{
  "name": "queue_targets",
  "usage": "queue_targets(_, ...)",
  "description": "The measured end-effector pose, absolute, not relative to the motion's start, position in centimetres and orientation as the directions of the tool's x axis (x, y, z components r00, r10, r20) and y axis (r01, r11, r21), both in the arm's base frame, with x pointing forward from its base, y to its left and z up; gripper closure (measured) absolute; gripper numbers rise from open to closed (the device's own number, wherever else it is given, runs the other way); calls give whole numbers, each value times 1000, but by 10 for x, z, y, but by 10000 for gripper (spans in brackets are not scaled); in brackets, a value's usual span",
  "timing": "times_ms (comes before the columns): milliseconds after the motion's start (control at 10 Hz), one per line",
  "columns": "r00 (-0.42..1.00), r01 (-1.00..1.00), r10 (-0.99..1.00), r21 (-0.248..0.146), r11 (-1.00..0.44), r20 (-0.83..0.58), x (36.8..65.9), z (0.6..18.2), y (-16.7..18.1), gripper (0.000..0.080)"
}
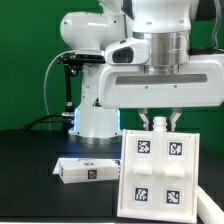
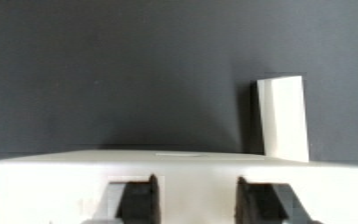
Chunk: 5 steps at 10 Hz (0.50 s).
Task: Assemble cabinet
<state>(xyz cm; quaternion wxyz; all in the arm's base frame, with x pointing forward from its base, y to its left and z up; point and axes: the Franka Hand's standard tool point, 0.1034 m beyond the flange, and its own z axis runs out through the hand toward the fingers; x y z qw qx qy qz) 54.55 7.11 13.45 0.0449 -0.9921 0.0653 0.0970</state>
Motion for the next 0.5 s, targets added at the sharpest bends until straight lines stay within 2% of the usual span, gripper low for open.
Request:
queue_targets(300,972,-138,-121,-75,-987,-200,544,133,71,623)
queue_targets(400,972,-138,-121,-75,-988,-201,544,133,71,575)
queue_targets(500,972,-138,-121,-75,-987,-201,544,133,71,439)
